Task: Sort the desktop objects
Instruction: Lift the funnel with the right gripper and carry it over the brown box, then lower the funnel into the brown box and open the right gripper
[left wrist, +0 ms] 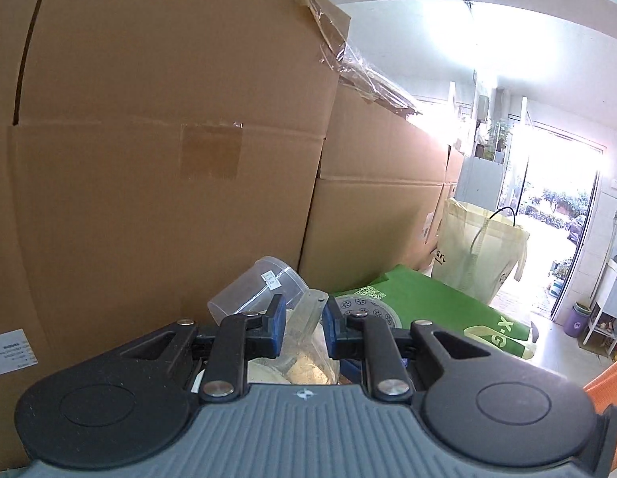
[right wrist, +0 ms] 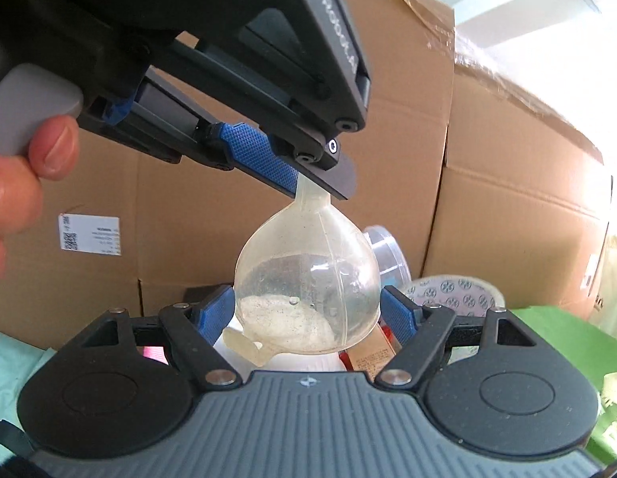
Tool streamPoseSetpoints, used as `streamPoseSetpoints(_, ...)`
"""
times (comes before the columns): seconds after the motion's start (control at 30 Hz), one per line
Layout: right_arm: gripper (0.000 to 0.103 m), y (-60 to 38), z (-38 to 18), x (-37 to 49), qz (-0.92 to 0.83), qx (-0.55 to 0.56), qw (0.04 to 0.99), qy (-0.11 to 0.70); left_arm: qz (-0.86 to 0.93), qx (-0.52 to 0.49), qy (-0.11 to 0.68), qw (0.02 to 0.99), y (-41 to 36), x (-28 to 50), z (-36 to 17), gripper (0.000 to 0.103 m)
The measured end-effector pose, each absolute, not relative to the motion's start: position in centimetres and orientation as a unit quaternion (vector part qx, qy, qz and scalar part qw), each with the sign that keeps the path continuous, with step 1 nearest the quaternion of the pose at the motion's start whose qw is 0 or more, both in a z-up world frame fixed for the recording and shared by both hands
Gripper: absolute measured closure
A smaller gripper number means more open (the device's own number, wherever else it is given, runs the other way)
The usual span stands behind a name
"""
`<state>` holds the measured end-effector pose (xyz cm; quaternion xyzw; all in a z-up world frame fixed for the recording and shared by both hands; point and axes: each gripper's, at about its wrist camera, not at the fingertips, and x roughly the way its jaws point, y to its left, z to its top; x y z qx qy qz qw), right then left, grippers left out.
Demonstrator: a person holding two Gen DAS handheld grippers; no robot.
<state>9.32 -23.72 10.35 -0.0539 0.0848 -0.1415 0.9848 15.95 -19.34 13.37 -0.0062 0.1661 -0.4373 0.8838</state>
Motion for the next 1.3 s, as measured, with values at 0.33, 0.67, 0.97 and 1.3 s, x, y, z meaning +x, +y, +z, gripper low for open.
streamPoseSetpoints(0.33, 0.025, -23.6, 8.9, 10.6, -0.123, -0.030, 0.988, 0.091, -0.436, -0.029, 0.179, 0.882, -18.8, 18.8, 12.6, 0.083)
streamPoseSetpoints(0.67, 0.023, -23.7, 8.0, 11.6, -0.116, -0.019, 0.987, 0.105, -0.425, -0.041, 0.197, 0.882, -18.0, 20.6, 11.6, 0.079)
streamPoseSetpoints(0.97, 0.012, -23.2, 7.7, 11.4, -0.126, -0.029, 0.986, 0.103, -0.414, -0.056, 0.178, 0.891, -16.5, 20.1, 11.6, 0.030)
streamPoseSetpoints(1.3, 0.011, -23.7, 8.5, 8.0, -0.125, -0.010, 0.989, 0.080, -0.388, -0.062, 0.151, 0.907, -13.9, 16.8, 11.3, 0.002)
